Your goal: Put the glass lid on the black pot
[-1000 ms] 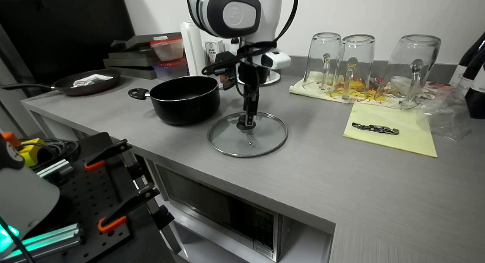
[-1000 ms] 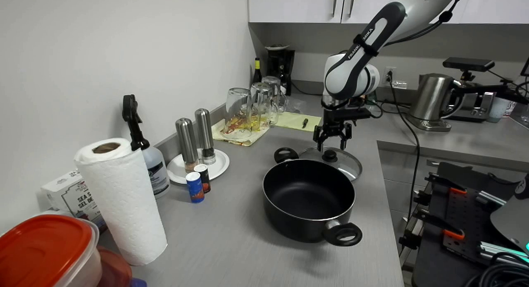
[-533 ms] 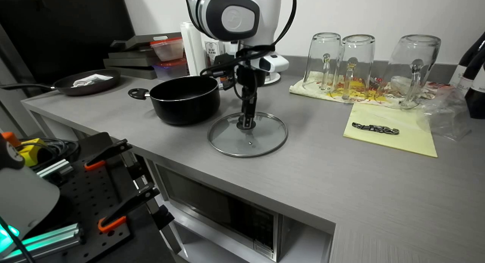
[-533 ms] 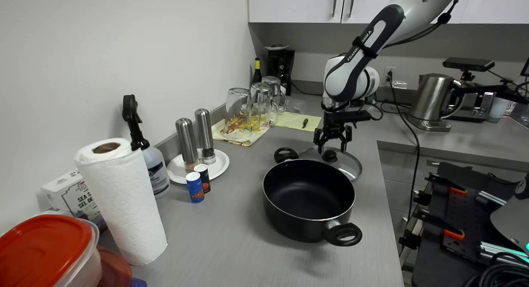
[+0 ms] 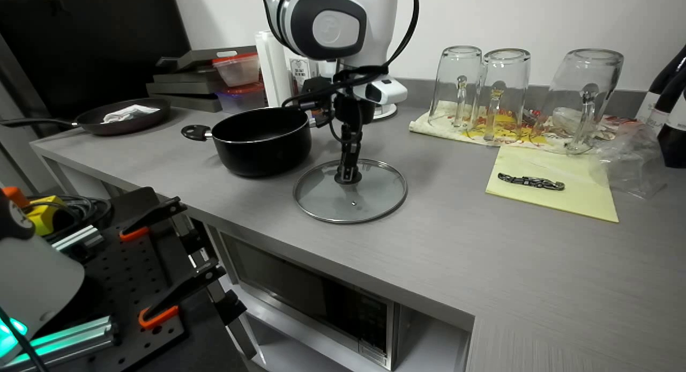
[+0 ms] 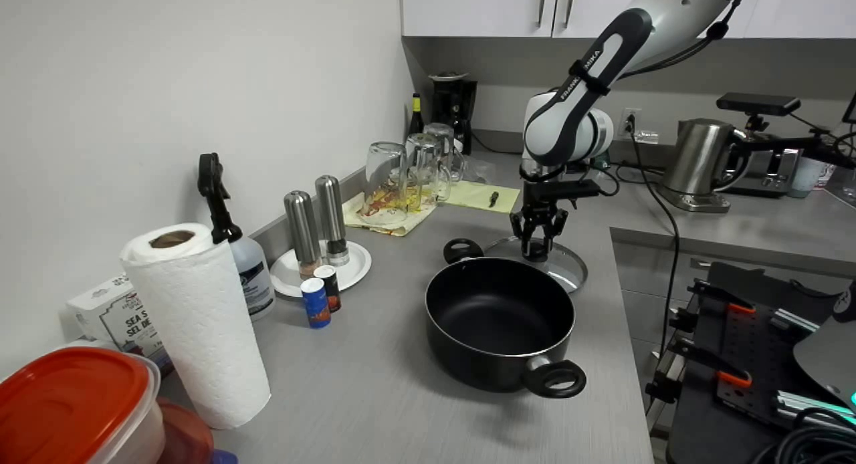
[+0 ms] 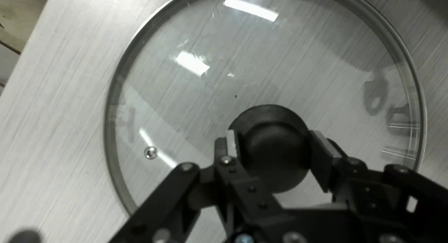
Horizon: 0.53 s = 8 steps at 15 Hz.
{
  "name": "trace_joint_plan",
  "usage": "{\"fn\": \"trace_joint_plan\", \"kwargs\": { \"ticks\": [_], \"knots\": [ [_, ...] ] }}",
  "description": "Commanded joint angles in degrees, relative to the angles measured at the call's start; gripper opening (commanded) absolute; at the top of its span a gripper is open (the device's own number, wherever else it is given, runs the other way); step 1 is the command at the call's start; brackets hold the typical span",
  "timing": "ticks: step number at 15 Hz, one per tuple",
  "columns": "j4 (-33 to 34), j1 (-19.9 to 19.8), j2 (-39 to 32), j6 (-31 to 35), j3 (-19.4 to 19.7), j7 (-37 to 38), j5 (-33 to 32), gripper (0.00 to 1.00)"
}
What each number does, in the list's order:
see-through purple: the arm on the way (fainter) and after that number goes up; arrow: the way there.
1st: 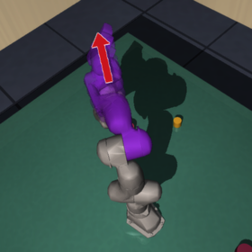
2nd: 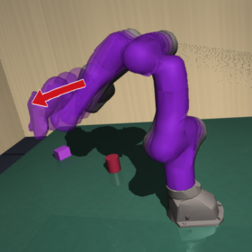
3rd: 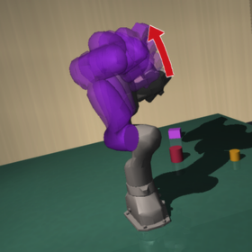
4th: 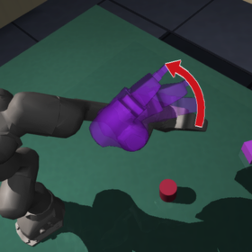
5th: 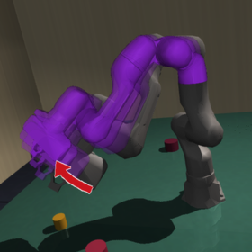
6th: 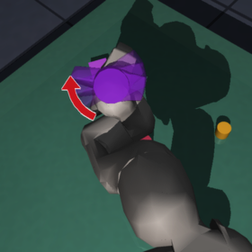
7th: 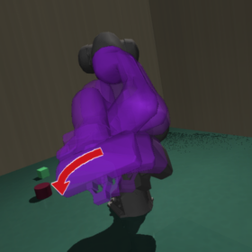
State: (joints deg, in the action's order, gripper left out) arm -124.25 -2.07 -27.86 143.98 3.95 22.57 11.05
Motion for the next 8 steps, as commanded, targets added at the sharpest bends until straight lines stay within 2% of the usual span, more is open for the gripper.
{"fn": "trace_joint_plan", "kwargs": {
  "ticks": [1, 8],
  "knots": [
    [-0.21, 0.01, -0.04, 1.12, -0.37, -0.85, 1.99, 0.25],
    [-3.05, 0.39, 7.24, -0.33, 1.94, -1.07, -0.98, 0.25]
  ]
}}
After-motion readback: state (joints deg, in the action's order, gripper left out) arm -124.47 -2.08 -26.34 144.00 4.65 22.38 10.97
